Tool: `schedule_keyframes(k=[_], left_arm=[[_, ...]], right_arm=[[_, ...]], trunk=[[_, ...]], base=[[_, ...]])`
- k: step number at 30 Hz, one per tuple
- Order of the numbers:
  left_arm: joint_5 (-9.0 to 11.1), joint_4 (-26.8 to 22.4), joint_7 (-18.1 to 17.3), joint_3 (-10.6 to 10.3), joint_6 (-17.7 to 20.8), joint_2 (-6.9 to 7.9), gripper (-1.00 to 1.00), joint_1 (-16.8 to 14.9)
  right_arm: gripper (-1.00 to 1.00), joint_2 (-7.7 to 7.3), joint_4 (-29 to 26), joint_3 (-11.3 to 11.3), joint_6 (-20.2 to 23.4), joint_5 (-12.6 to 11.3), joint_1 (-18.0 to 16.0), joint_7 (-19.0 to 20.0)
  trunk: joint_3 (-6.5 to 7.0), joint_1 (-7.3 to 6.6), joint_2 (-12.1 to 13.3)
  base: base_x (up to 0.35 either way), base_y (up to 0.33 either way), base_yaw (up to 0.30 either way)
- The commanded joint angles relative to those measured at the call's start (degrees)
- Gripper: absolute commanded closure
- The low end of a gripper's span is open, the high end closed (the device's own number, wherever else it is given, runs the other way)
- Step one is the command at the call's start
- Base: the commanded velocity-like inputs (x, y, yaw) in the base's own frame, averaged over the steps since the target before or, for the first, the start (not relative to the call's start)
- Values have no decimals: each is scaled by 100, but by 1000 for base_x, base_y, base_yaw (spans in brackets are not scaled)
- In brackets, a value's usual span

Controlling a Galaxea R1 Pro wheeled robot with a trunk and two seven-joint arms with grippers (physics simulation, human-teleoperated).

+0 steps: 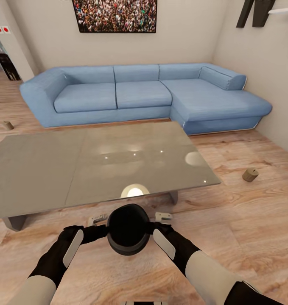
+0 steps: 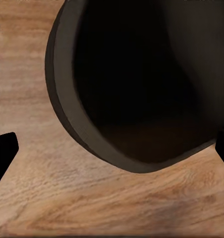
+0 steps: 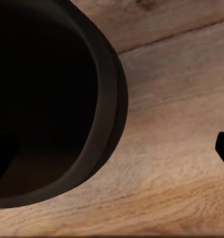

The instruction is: Place each of the two pumpkins and all three candles from the living room inside a cabinet in the living room (use any cabinet), then make sure every cabinet is closed, and position the cauldron so it is next to a table in the living room.

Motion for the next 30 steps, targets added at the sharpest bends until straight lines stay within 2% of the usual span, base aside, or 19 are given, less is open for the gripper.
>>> schedule_keyframes(k=[1, 22, 30], left_arm=[[-12, -5, -16, -8, 19, 4, -100, -2], [-20, -5, -15, -16, 19, 6, -100, -2], [-21, -8, -7, -17, 19, 4, -100, -2]], right_arm=[[-100, -2, -9, 31, 18, -37, -5, -44], [-100, -7, -9, 21, 8, -37, -5, -45], [-100, -3, -13, 23, 16, -37, -5, -43]], trunk=[[14, -24, 40], [391, -485, 882], [535, -661, 1203]], base=[[-121, 4, 0], [-283, 61, 0], [-72, 6, 0]])
